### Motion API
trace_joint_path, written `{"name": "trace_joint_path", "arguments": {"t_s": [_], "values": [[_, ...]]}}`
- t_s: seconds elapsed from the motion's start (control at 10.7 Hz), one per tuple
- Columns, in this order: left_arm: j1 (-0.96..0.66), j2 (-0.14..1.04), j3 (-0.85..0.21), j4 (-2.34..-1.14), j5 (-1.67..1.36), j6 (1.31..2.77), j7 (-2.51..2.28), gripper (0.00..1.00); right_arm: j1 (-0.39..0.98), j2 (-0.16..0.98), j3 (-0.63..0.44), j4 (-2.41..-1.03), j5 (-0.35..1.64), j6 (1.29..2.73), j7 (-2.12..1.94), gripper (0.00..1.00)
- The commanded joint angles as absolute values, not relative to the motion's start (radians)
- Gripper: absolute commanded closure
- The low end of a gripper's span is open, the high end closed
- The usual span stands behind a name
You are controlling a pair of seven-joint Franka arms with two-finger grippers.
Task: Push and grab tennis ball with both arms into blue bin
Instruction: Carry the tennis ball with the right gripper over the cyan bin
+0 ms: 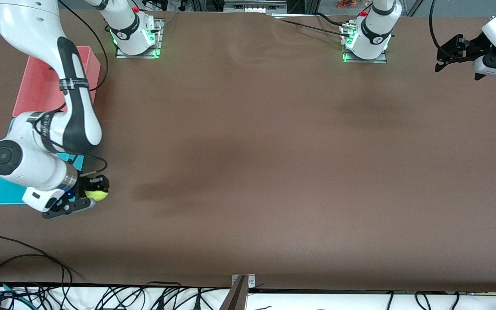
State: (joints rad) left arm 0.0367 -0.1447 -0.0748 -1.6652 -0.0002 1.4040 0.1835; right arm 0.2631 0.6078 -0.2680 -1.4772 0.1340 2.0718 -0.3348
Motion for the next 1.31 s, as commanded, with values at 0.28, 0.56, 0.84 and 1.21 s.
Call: {"name": "trace_joint_path", "arguments": {"t_s": [0.28,0.56,0.84,1.21], "values": [[0.028,-0.129,-0.075,-1.632,0.023,1.382,0.178,0.0,0.268,0.589,-0.444,-1.491,0.118,1.809,-0.558,1.0],[0.028,-0.129,-0.075,-1.632,0.021,1.382,0.181,0.0,0.267,0.597,-0.547,-1.505,0.089,1.773,-0.647,1.0],[0.021,-0.129,-0.106,-1.629,0.023,1.384,0.172,0.0,0.197,0.633,-0.548,-1.511,0.048,1.813,-0.741,1.0],[0.028,-0.115,-0.104,-1.595,0.02,1.384,0.173,0.0,0.143,0.696,-0.543,-1.552,0.054,1.851,-0.796,1.0]]}}
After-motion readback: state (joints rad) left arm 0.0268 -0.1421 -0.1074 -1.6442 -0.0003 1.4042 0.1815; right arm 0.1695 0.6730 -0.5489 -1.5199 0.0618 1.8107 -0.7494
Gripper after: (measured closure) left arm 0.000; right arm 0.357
